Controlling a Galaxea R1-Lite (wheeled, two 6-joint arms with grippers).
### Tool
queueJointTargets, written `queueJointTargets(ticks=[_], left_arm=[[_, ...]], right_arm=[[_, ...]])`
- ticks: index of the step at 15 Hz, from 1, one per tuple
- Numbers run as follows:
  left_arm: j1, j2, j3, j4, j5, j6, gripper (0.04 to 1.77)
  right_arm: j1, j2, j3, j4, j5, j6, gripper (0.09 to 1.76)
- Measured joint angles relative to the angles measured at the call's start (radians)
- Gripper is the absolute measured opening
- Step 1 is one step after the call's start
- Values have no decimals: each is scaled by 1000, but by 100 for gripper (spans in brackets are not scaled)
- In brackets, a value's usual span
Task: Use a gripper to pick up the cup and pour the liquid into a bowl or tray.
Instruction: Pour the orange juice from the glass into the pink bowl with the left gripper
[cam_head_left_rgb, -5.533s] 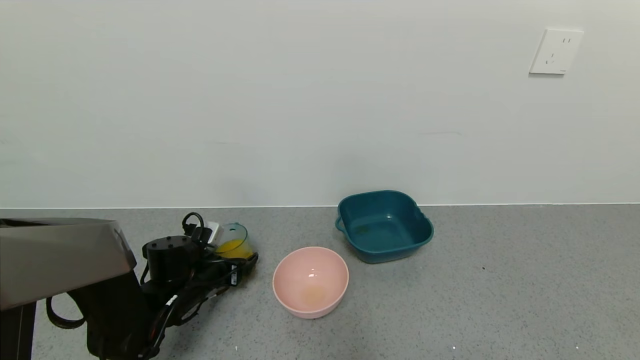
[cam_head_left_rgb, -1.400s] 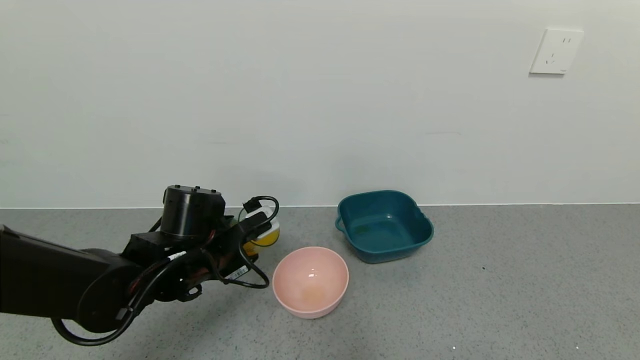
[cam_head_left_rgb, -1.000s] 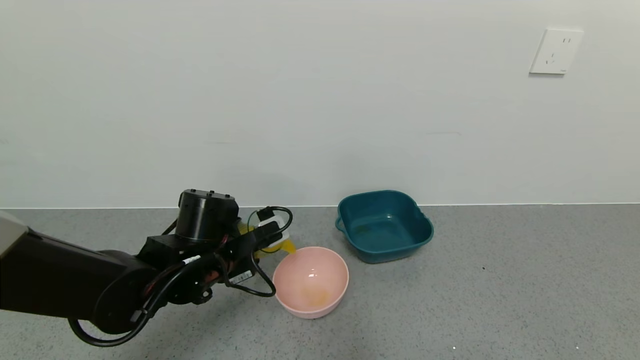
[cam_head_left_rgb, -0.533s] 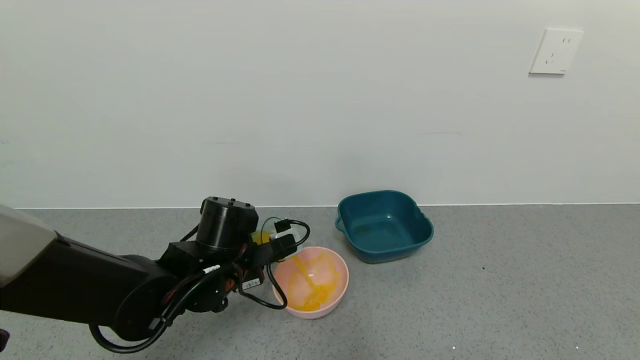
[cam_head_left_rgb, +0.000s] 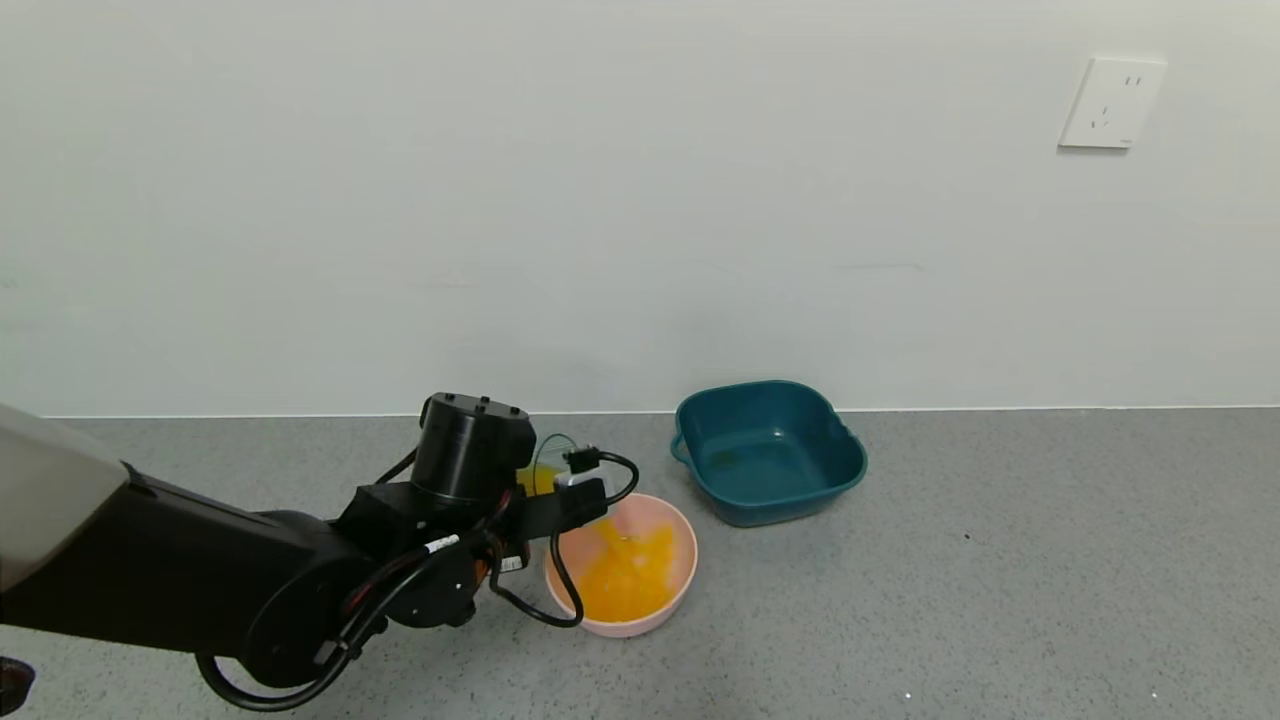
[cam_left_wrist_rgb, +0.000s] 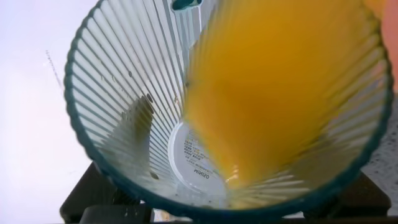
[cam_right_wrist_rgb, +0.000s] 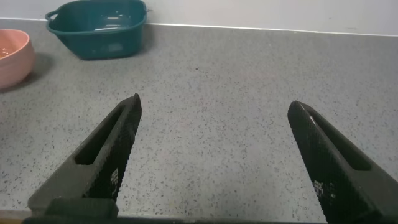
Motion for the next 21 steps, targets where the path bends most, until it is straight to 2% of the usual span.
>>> queueJointTargets(ticks=[10, 15, 18, 21], left_arm=[[-9, -7, -13, -3, 77, 232, 130], [-40, -9, -19, -2, 126, 294, 130], [-81, -10, -12, -2, 196, 326, 130], [-118, -10, -9, -2, 314, 376, 130]], right_arm=[[0, 0, 0, 0, 0, 0, 171], [0, 0, 0, 0, 0, 0, 171], [0, 0, 0, 0, 0, 0, 171], [0, 0, 0, 0, 0, 0, 171]])
